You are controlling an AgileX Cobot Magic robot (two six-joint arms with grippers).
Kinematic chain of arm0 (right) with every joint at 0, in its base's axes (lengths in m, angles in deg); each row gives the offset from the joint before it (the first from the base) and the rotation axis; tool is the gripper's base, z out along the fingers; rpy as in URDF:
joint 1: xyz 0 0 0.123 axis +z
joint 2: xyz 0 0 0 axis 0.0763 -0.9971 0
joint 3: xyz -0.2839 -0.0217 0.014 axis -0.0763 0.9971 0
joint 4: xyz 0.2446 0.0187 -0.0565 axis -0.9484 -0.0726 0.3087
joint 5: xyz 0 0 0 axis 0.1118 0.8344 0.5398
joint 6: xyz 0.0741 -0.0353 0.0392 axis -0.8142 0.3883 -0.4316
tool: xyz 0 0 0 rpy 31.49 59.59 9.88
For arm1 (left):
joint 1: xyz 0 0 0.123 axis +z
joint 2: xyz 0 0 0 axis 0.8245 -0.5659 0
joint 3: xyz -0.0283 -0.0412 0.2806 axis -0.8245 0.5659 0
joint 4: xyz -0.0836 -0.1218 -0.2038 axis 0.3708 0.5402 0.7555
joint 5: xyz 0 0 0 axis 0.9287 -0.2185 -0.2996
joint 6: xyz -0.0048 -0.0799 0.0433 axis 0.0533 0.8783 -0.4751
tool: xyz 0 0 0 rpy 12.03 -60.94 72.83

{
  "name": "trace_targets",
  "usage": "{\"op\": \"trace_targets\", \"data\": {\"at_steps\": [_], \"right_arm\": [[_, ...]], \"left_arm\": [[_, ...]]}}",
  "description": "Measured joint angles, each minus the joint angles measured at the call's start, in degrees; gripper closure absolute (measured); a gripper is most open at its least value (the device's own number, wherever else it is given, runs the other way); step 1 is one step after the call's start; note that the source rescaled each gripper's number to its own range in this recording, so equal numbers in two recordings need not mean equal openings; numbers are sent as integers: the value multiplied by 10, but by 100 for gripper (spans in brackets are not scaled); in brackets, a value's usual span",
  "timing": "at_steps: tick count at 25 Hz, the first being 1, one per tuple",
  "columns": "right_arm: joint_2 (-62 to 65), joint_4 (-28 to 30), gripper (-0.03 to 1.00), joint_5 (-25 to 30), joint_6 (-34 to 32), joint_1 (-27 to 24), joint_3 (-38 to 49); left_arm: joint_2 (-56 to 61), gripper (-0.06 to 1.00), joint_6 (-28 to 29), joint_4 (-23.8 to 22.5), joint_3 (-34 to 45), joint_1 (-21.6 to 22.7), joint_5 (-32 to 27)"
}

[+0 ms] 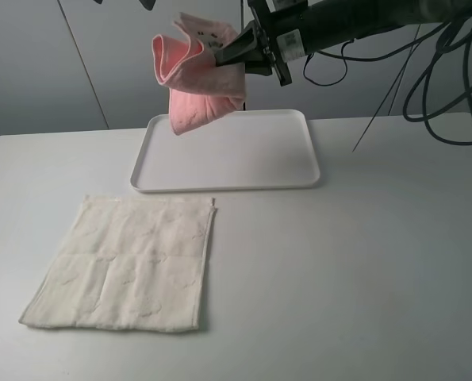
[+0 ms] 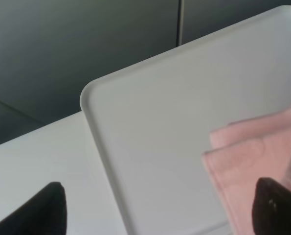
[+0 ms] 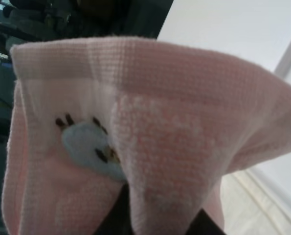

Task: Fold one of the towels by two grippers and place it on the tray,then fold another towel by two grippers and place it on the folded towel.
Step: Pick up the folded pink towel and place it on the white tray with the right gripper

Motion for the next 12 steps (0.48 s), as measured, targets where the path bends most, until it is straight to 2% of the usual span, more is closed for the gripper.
{"op": "trace_targets", "data": {"at_steps": [5,12], "right_arm": [[-96,1,83,-15,-24,0,-103],[-182,22,83,-93,-34,0,-143]], "left_arm": [[0,-3,-9,29,0,22,0],[-22,-3,-20,38,0,24,0]]}}
